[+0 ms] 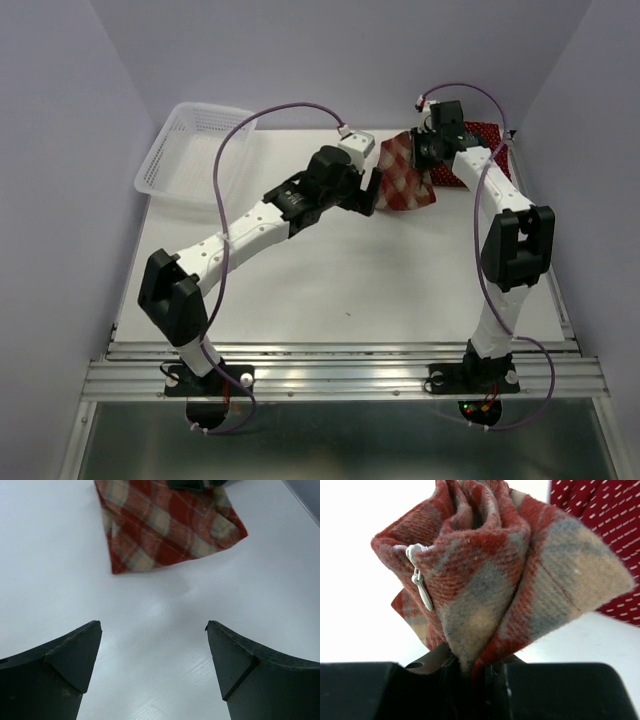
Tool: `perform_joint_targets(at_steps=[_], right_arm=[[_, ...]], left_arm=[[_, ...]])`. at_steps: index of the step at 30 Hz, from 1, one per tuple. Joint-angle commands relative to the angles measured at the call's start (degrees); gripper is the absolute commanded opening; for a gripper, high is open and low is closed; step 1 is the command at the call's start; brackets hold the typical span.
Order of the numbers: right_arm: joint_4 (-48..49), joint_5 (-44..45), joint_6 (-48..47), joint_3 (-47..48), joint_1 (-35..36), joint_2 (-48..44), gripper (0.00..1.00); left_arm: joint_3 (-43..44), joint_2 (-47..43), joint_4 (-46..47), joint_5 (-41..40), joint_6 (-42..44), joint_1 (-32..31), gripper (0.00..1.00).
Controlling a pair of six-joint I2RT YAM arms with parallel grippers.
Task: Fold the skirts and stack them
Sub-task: Neatly place the folded skirt to the corner
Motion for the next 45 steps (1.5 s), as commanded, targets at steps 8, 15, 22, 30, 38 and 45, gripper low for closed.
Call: perform_joint_targets(at_steps=[8,15,22,30,38,45], right_arm=[[-12.6,9.7,-14.5,22.9,-4.0,9.0,0.04],[-14.1,12.5,-15.4,31.0,-5.7,12.3,0.02],[-12.8,9.3,-17.9,32.8,-5.7,9.7,0.01],[-10.8,5.9,-19.5,34.4,-5.7,7.4,0.01],[-10.7,1.5,-16.9,37.2,-5.7,5.2,0.01],[-10.3,2.9,-17.7,36.7,-5.7,4.6,0.01]], left_arm=[[-7.0,-6.9,1.6,-1.7,-3.1,9.3,0.98],[-7.7,-5.9,3.8,-0.6,-2.2,11.1,0.98],[-8.3,-4.2,4.3,0.8,-2.5,12.1,0.98],[-8.1,-2.7,4.9,1.4,-2.4,13.0,0.98],[-8.4,-2.1,6.0,1.7,-2.4,13.4,0.98],[-8.4,-1.2,6.2,2.0,-2.9,14.7,0.98]])
